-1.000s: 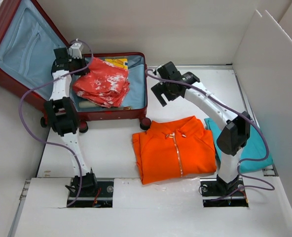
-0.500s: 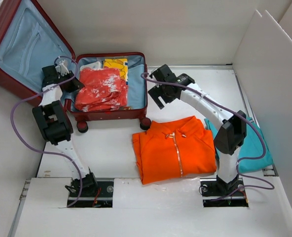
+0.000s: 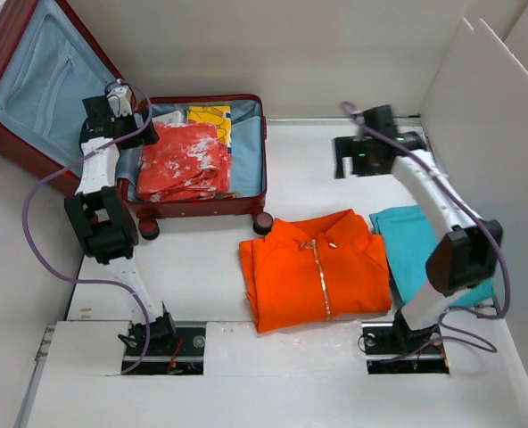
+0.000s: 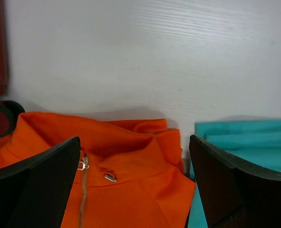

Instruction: Pack the luggage

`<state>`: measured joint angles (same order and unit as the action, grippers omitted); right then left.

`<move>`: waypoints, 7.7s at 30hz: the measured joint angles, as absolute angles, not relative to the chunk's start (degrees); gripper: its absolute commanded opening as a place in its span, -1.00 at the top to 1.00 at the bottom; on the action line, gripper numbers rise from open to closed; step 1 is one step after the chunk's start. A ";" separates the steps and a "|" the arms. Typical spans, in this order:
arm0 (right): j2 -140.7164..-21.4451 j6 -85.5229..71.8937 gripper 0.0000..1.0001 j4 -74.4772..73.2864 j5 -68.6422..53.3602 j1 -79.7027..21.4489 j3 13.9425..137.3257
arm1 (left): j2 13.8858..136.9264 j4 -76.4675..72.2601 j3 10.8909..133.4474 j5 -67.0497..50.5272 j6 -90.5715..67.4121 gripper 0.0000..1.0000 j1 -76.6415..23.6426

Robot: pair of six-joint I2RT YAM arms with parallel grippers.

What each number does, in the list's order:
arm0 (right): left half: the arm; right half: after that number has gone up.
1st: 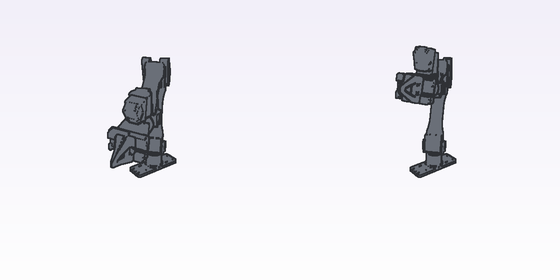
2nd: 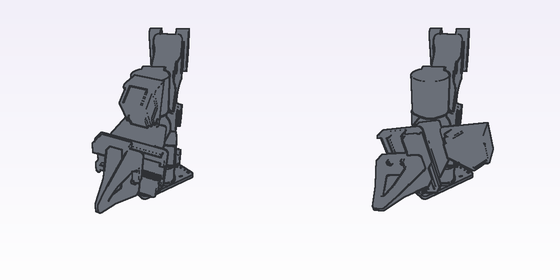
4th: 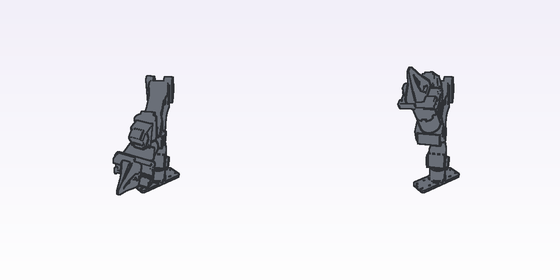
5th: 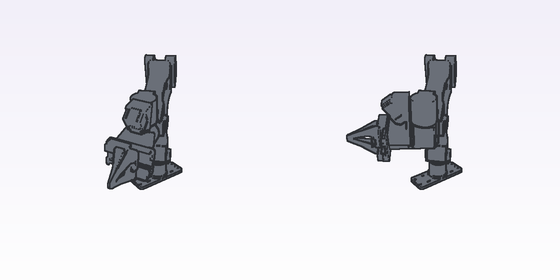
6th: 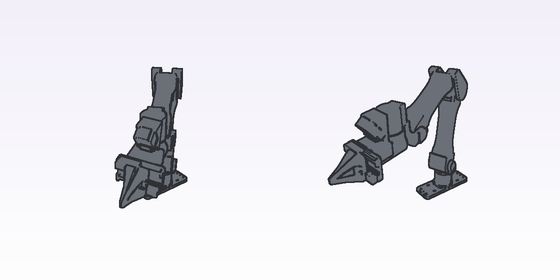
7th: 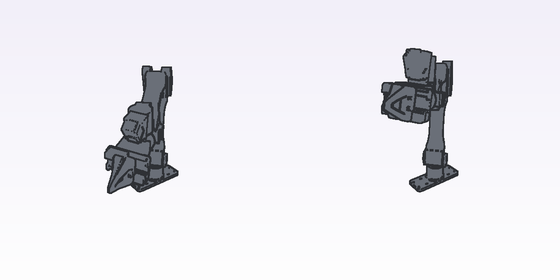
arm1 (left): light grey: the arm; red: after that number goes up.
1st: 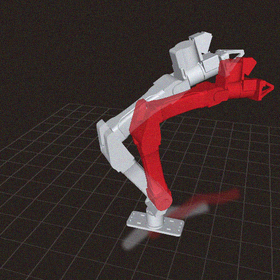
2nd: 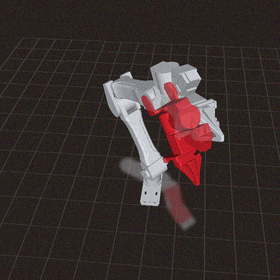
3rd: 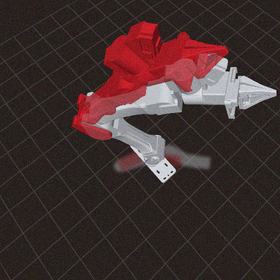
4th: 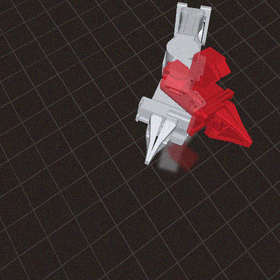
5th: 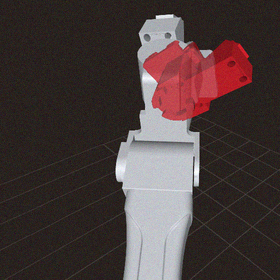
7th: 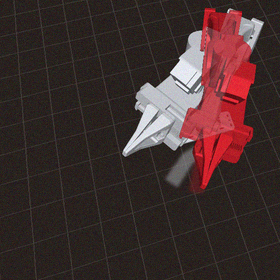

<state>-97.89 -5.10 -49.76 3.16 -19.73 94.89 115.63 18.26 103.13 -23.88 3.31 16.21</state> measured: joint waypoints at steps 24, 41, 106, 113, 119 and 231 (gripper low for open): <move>-81.43 -19.03 -1.00 -40.36 -4.82 -0.05 66.63 | 98.00 31.27 122.02 -29.26 26.44 -0.92 -5.54; -79.33 -22.15 -1.00 -42.06 -5.23 -10.37 61.82 | 87.90 30.06 68.23 -32.23 3.07 -0.85 -17.08; -69.04 -50.41 0.83 -24.56 -4.60 -48.47 45.10 | 83.15 6.59 47.20 -34.98 -11.29 1.00 -28.82; -53.71 -49.12 0.78 -38.61 3.86 -44.58 50.17 | 87.46 23.83 62.65 -29.32 1.37 1.00 -32.08; -44.60 -48.88 0.76 -45.43 7.11 -40.64 50.22 | 89.54 32.45 74.50 -22.13 7.31 1.00 -37.28; -89.34 -29.52 -0.89 -32.38 -3.33 10.72 51.70 | 118.34 12.80 97.89 -8.36 22.83 -0.47 -17.96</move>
<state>-89.34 -29.52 -32.38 -3.33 10.72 51.70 118.34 12.80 97.89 -8.36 22.83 -17.96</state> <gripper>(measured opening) 0.950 0.704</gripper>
